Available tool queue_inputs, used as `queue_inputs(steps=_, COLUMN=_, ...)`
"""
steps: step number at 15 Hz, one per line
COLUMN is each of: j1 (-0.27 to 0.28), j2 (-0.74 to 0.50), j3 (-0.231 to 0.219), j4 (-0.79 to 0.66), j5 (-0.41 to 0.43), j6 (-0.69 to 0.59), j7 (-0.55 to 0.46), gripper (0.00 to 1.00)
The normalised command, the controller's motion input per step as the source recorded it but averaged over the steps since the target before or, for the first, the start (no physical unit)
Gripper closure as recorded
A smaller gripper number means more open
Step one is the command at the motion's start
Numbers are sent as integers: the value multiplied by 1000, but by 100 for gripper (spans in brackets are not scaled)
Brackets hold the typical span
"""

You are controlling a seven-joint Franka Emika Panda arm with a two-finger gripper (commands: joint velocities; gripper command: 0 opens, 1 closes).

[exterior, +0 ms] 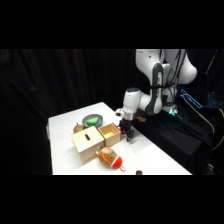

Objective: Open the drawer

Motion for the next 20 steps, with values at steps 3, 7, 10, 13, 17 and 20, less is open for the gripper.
queue_inputs(steps=3, j1=-178, j2=-385, j3=141, j4=-38, j5=-94, j6=-455, j7=13, gripper=0)
queue_inputs(steps=7, j1=-220, j2=-400, j3=242, j4=84, j5=79, j6=-660, j7=-125, gripper=0)
queue_inputs(steps=10, j1=-34, j2=-422, j3=107, j4=91, j5=286, j6=-650, j7=-284, gripper=0)
queue_inputs(steps=13, j1=145, j2=-469, j3=-112, j4=47, j5=193, j6=-610, j7=-205, gripper=0)
queue_inputs(steps=17, j1=195, j2=-497, j3=-207, j4=32, j5=22, j6=-572, j7=-76, gripper=0)
queue_inputs(steps=20, j1=142, j2=-392, j3=-190, j4=103, j5=-50, j6=-493, j7=-53, gripper=0)
